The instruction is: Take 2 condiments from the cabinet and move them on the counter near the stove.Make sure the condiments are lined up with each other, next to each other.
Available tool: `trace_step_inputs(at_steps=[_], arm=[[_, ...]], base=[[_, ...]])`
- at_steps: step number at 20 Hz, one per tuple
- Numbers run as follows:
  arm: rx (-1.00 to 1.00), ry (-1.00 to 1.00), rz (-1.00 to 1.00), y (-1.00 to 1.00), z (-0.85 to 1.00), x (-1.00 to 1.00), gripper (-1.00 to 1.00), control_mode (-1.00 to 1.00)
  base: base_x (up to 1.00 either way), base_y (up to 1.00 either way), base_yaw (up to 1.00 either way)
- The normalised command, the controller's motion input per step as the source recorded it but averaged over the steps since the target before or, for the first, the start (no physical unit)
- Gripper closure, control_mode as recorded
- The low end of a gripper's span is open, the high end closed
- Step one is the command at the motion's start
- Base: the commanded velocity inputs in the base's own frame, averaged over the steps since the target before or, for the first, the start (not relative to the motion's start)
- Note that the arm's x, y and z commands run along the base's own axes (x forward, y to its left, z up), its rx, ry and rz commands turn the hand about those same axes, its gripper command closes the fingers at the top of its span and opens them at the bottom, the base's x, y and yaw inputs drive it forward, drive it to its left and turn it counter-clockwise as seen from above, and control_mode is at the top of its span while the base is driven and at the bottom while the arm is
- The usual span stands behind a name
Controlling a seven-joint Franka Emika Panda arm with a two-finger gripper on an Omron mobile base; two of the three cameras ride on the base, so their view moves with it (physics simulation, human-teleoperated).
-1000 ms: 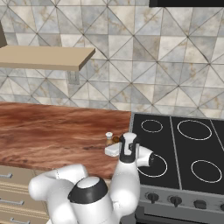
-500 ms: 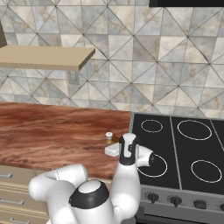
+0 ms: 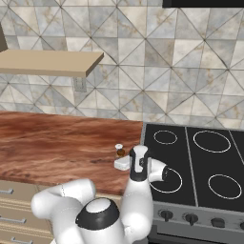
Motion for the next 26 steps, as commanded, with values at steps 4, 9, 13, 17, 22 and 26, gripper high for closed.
trace_step_inputs(at_steps=[4, 9, 13, 17, 22, 26], arm=[[0.0, 0.0, 0.0, 0.0, 0.0, 0.0, -1.0, -1.0], [0.0, 0.0, 0.0, 0.0, 0.0, -0.13, -1.0, -1.0], [0.0, -0.01, 0.0, 0.0, 0.0, -0.39, -1.0, -1.0], [0.0, -0.06, 0.0, 0.0, 0.07, -0.44, -1.0, -1.0], [0.0, -0.09, 0.0, 0.0, 0.21, -0.58, -1.0, -1.0], [0.0, -0.12, -0.07, -0.05, 0.69, -0.68, -1.0, -1.0]], base=[[0.0, 0.0, 0.0], [0.0, 0.0, 0.0], [0.0, 0.0, 0.0], [0.0, 0.0, 0.0], [0.0, 0.0, 0.0], [0.0, 0.0, 0.0]])
